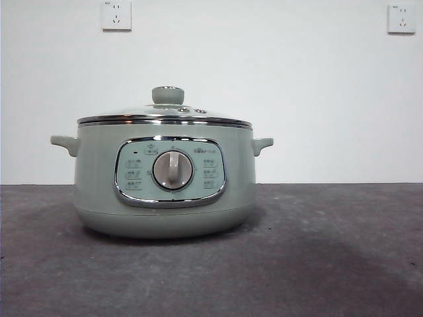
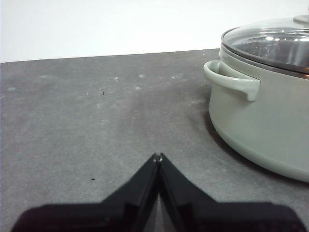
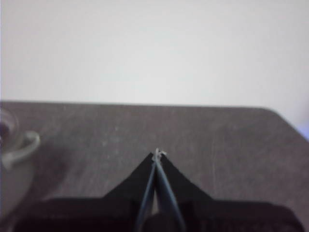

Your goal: Pick up the egg,open the lid,put the egg in the pot,close the lid

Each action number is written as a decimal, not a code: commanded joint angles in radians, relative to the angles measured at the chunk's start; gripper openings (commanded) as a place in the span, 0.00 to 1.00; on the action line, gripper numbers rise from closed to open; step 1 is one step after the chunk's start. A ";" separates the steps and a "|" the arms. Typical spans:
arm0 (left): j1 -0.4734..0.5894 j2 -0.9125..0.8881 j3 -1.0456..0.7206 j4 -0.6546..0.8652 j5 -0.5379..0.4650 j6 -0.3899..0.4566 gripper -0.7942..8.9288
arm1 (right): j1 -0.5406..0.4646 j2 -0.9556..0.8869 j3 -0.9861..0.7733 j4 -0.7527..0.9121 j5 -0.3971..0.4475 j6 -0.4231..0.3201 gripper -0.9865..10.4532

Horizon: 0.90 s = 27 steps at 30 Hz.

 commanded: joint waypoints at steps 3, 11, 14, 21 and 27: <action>0.003 0.000 -0.010 0.007 -0.002 -0.006 0.08 | -0.001 -0.093 -0.192 0.098 0.000 0.032 0.09; 0.003 0.001 -0.010 0.008 -0.002 -0.006 0.08 | -0.001 -0.164 -0.307 0.080 0.000 0.079 0.09; 0.003 0.004 -0.010 0.007 -0.002 -0.006 0.08 | -0.001 -0.164 -0.307 0.030 0.001 0.069 0.09; 0.003 0.007 -0.010 0.007 -0.002 -0.006 0.08 | 0.001 -0.164 -0.306 0.000 0.000 0.075 0.09; 0.003 0.010 -0.010 0.007 -0.002 -0.006 0.08 | 0.001 -0.163 -0.306 0.000 0.000 0.075 0.09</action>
